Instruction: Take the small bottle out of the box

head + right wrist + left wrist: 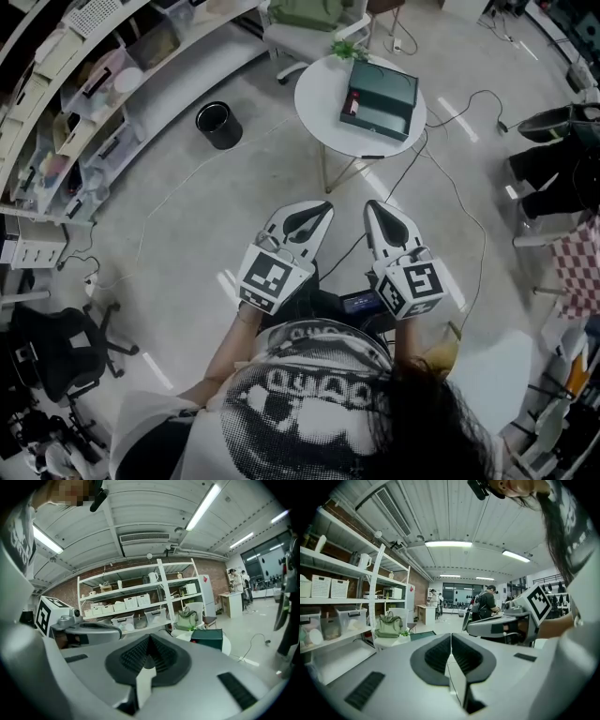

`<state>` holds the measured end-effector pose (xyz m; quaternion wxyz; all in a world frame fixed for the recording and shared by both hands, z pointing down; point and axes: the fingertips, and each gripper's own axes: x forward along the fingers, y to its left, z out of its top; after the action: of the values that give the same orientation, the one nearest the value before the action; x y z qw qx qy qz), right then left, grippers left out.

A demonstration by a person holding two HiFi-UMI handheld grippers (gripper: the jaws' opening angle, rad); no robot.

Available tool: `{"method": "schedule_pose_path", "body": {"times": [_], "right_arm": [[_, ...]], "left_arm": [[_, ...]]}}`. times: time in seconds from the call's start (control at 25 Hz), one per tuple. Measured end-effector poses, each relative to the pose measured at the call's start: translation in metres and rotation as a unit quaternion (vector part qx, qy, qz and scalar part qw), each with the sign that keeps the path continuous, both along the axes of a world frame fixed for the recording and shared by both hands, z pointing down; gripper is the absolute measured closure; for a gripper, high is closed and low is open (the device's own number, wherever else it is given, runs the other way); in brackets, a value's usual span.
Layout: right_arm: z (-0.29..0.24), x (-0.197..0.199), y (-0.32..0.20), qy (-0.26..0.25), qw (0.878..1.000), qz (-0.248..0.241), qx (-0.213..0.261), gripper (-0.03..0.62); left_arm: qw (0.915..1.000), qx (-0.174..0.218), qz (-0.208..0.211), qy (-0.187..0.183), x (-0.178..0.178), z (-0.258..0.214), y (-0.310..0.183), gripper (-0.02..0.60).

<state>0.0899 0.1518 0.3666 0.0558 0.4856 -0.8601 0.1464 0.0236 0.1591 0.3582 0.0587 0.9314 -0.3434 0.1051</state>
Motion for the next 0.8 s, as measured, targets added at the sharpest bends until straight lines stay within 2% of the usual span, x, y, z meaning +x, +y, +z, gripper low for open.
{"method": "schedule_pose_path", "body": {"times": [0.4, 0.8], "right_arm": [[-0.003, -0.033, -0.101, 0.008, 1.000, 0.019, -0.010, 0.592], [0.009, -0.054, -0.156, 0.002, 0.999, 0.045, -0.021, 0.592]], "left_arm": [[0.9999, 0.002, 0.011, 0.009, -0.045, -0.002, -0.099, 0.568], [0.9995, 0.003, 0.031, 0.012, -0.069, 0.004, -0.164, 0.568]]}}
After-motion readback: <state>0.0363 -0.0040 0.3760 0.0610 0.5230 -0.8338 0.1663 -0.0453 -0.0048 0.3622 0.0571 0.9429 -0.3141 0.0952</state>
